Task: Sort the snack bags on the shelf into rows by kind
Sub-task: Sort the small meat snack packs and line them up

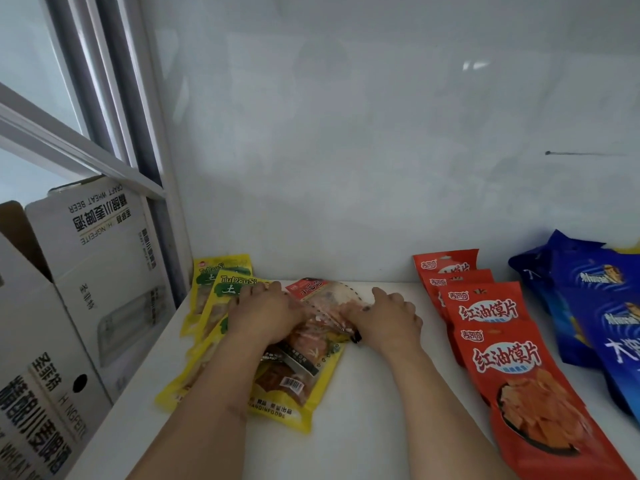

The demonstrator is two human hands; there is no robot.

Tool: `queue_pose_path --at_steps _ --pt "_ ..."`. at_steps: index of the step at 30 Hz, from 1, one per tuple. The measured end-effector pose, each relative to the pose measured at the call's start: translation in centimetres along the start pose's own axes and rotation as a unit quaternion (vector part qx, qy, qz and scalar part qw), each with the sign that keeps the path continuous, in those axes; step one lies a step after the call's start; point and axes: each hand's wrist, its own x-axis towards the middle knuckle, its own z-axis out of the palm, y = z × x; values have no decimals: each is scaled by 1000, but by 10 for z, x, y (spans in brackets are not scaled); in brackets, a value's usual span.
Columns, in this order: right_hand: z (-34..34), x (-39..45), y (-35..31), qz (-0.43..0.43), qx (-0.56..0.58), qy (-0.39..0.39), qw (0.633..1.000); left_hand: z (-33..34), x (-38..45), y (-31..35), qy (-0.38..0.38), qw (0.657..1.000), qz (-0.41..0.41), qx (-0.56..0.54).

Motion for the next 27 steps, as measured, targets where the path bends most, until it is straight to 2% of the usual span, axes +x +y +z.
queue_pose_path --at_steps 6,10,13,18,23,27 --pt "0 -2 -1 6 2 -3 1000 -1 -1 -3 -16 999 6 31" --pt "-2 -4 2 38 48 38 997 -2 -3 -7 4 999 -2 47" --pt "-5 -6 6 49 70 46 995 -4 -6 -5 36 997 38 50" --pt "-8 -8 8 68 64 30 995 -1 -10 -5 -5 996 90 29" --pt "-12 -7 10 86 65 10 994 -3 -8 -8 37 994 99 16" --pt "-12 -8 11 85 72 14 994 0 -7 -12 91 987 112 70"
